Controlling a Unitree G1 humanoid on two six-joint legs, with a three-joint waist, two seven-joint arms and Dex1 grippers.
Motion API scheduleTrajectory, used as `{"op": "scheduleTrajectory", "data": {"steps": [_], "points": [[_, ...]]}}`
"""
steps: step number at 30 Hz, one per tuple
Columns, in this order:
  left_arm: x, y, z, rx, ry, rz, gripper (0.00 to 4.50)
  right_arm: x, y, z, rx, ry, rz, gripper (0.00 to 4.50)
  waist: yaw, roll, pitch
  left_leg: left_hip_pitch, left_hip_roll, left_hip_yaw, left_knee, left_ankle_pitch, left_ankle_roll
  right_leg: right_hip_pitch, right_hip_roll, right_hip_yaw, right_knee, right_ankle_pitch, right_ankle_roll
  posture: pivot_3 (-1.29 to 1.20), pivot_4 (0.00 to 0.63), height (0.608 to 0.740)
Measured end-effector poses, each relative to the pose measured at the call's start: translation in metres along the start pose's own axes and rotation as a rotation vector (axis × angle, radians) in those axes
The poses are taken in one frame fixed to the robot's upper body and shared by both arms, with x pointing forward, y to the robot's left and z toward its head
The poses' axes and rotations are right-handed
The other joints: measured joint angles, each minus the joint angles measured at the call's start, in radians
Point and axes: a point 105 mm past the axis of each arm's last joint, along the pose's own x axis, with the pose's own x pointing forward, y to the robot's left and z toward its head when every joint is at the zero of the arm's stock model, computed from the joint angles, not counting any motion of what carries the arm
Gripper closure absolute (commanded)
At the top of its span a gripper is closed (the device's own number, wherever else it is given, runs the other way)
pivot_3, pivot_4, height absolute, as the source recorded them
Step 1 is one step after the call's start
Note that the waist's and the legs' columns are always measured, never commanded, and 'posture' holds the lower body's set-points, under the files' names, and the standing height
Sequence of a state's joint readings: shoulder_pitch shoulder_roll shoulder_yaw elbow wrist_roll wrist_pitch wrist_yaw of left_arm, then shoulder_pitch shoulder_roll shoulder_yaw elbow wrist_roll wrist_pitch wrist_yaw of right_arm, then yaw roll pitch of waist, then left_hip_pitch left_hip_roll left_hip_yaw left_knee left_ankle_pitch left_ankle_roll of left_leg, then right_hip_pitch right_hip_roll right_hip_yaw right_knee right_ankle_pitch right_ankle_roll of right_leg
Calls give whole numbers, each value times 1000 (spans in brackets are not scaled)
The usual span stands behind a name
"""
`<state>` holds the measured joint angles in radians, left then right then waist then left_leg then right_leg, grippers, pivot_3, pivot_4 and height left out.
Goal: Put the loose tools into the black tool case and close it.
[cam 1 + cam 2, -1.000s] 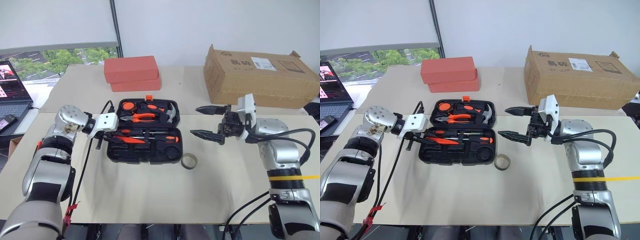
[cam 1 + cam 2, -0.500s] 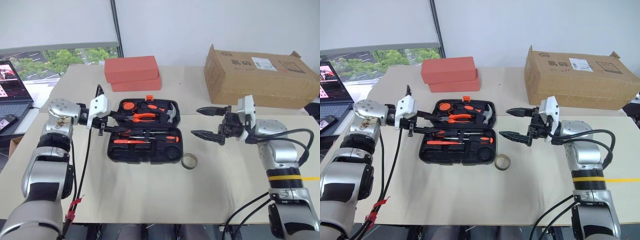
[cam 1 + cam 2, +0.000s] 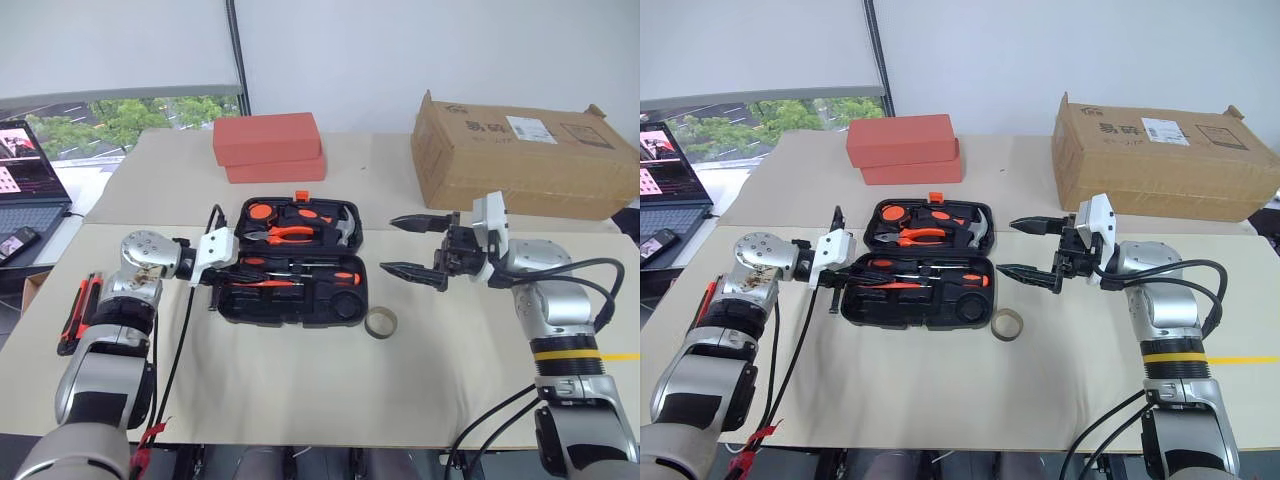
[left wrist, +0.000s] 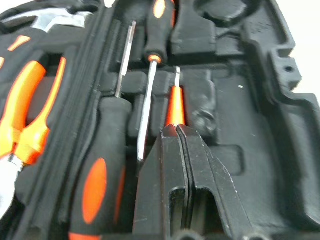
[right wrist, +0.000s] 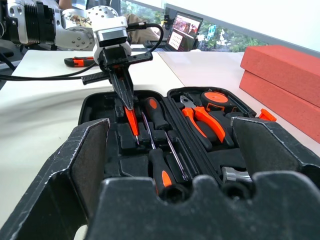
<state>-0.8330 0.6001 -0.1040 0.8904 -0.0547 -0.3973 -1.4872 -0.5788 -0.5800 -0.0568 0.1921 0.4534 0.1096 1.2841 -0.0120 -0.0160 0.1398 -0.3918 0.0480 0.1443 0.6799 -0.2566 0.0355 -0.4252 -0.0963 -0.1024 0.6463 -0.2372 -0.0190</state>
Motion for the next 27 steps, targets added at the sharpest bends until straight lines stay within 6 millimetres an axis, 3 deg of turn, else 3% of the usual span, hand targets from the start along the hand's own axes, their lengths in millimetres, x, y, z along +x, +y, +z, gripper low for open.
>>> {"op": "scheduleTrajectory", "data": {"steps": [12,27], "points": [[0,1,-3,-31,-18,31,4457,0,0,0,-4,-1,-2,0,-2,0,0,0,0,0,0,0,0,0,0,0,0,0,0,0,150,712],[1,-7,-12,70,81,-30,4457,0,0,1,-11,-3,-2,0,-4,0,0,4,0,1,0,-2,4,2,0,2,2,0,0,0,150,712]]}}
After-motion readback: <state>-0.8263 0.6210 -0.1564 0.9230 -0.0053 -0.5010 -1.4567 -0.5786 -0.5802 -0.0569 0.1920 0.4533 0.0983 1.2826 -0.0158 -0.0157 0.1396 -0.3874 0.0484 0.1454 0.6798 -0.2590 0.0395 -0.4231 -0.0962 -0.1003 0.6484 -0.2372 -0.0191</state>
